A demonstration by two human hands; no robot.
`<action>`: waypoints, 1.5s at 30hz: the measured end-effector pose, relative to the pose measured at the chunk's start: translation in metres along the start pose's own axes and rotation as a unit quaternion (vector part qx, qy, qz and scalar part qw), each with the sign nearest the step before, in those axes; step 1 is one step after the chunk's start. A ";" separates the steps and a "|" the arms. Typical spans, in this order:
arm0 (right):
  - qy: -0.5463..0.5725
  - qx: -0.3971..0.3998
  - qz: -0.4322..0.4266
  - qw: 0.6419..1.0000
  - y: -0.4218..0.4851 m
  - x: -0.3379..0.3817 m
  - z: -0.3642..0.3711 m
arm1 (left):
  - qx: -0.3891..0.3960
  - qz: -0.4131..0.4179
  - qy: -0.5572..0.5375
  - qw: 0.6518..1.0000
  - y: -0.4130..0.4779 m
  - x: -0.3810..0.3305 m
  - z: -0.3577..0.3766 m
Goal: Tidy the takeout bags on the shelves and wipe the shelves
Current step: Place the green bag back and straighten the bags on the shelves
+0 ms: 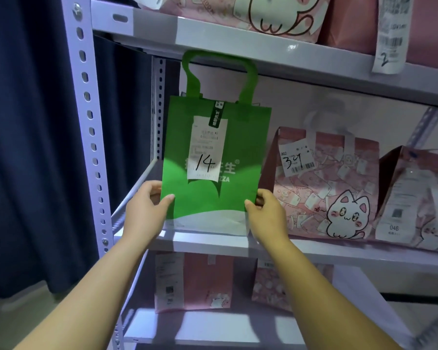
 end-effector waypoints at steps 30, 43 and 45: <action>0.035 0.222 0.056 0.973 -0.117 -0.129 -0.039 | 0.023 -0.144 0.008 0.989 -0.205 0.008 0.006; -0.029 0.192 0.133 0.972 -0.124 -0.234 -0.096 | 0.093 -0.220 -0.035 0.970 -0.285 -0.001 0.095; -0.032 0.185 0.135 0.973 -0.122 -0.245 -0.107 | 0.096 -0.225 -0.040 0.969 -0.295 -0.004 0.105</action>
Point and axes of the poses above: each hand's wrist, its own y-axis towards the middle knuckle, its own z-axis out of the palm, x = y × z, the point moved 3 cm from there along y, towards the middle knuckle, and after that the axes turned 12 degrees about z, right-handed, at the moved point
